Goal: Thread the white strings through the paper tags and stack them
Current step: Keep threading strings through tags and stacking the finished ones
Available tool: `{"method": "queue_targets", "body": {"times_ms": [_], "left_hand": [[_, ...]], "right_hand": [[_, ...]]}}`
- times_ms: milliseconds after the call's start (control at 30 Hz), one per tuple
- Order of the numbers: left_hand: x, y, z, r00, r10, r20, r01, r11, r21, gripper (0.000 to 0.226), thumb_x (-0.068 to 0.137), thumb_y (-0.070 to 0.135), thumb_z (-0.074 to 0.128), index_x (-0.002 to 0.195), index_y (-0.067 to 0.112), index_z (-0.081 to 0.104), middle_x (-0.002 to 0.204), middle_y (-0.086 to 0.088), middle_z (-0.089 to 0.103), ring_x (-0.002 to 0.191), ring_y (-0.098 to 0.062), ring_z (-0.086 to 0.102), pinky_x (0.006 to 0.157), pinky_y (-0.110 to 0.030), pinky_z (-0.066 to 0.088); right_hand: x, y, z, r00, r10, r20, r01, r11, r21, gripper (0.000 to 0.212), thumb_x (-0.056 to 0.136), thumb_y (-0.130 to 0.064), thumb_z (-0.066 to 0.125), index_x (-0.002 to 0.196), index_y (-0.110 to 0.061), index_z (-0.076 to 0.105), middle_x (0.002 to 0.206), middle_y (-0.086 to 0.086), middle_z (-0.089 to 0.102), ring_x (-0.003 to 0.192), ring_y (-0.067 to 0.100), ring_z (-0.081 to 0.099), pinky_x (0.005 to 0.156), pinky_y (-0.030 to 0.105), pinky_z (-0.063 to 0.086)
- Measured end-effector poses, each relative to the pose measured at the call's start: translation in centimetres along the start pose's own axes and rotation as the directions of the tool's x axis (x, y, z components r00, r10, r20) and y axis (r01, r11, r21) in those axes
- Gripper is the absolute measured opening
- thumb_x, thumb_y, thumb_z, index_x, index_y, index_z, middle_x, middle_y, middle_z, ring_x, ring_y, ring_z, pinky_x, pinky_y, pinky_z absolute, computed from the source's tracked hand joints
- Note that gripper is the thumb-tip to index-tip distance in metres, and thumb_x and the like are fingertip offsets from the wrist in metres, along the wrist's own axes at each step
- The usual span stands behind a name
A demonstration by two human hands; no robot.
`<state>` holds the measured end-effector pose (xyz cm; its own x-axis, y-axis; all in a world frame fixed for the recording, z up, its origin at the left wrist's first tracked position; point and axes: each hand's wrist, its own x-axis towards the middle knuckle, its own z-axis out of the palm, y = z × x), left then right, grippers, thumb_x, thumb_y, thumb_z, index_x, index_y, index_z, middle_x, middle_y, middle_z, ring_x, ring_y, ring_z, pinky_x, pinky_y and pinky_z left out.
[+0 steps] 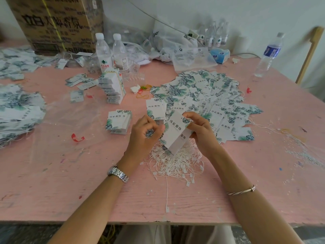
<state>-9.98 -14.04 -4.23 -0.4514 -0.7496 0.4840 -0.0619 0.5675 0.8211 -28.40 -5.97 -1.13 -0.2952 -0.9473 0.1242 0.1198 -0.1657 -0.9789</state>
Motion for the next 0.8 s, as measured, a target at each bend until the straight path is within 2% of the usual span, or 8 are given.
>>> {"method": "queue_targets", "body": {"times_ms": [67,133,300,400,500,667,800], "left_hand": [[0.0,-0.1,0.0,1.000,-0.016,-0.007,0.016,1.000,-0.004,0.034,0.091,0.043,0.061,0.077,0.014,0.068,0.084,-0.001,0.052,0.079,-0.011,0.050,0.074,-0.017,0.041],[0.0,-0.2,0.0,1.000,-0.020,-0.009,0.020,1.000,0.001,0.038,0.091,0.044,0.060,0.078,0.010,0.068,0.084,-0.001,0.052,0.079,-0.009,0.050,0.074,-0.017,0.040],[-0.1,0.0,0.0,1.000,-0.006,-0.007,0.006,0.999,0.039,0.042,0.088,0.047,0.061,0.073,0.008,0.067,0.083,0.002,0.052,0.080,-0.013,0.051,0.076,-0.026,0.042],[-0.2,0.1,0.0,0.994,0.097,-0.048,-0.086,0.979,0.187,0.040,0.086,0.046,0.064,0.067,0.010,0.067,0.079,0.001,0.054,0.078,-0.018,0.052,0.075,-0.039,0.045],[-0.3,0.3,-0.1,0.977,0.192,-0.089,-0.156,0.938,0.309,0.040,0.085,0.046,0.068,0.061,0.014,0.066,0.078,0.002,0.056,0.078,-0.020,0.053,0.072,-0.042,0.046],[-0.4,0.7,0.1,0.966,0.230,-0.118,-0.176,0.920,0.351,0.047,0.086,0.050,0.067,0.056,0.014,0.066,0.077,0.002,0.060,0.077,-0.022,0.055,0.072,-0.046,0.047],[-0.4,0.9,0.3,0.972,0.194,-0.131,-0.136,0.924,0.359,0.047,0.084,0.054,0.066,0.058,0.015,0.066,0.080,0.003,0.059,0.080,-0.020,0.054,0.074,-0.045,0.048]], "right_hand": [[0.1,-0.1,0.1,1.000,0.011,-0.002,-0.011,1.000,0.003,0.029,0.077,-0.007,0.052,0.078,-0.030,0.071,0.093,-0.007,0.069,0.083,0.027,0.051,0.054,0.021,0.036],[0.0,-0.1,0.2,1.000,0.013,0.008,-0.013,1.000,0.005,0.032,0.076,-0.007,0.052,0.075,-0.033,0.072,0.093,-0.009,0.070,0.082,0.026,0.053,0.053,0.019,0.038],[0.0,0.1,0.0,1.000,0.007,0.018,-0.007,1.000,-0.004,0.044,0.089,0.010,0.047,0.082,-0.027,0.070,0.089,-0.006,0.072,0.072,0.016,0.060,0.052,0.017,0.041],[0.0,0.0,0.1,1.000,0.013,0.009,-0.012,1.000,-0.008,0.031,0.077,-0.001,0.053,0.079,-0.026,0.071,0.082,-0.006,0.069,0.069,0.021,0.053,0.051,0.020,0.035],[0.1,0.1,0.2,1.000,0.018,0.016,-0.018,1.000,-0.002,0.034,0.071,-0.004,0.052,0.074,-0.029,0.074,0.086,-0.010,0.069,0.080,0.030,0.047,0.057,0.031,0.031],[0.1,0.0,0.3,0.999,0.002,0.048,-0.003,1.000,0.007,0.036,0.070,-0.003,0.054,0.072,-0.031,0.075,0.089,-0.018,0.068,0.079,0.027,0.046,0.058,0.032,0.029],[0.2,0.1,0.2,0.998,0.001,0.056,-0.002,1.000,0.012,0.036,0.069,-0.002,0.055,0.072,-0.031,0.076,0.091,-0.019,0.067,0.075,0.020,0.049,0.057,0.032,0.028]]}}
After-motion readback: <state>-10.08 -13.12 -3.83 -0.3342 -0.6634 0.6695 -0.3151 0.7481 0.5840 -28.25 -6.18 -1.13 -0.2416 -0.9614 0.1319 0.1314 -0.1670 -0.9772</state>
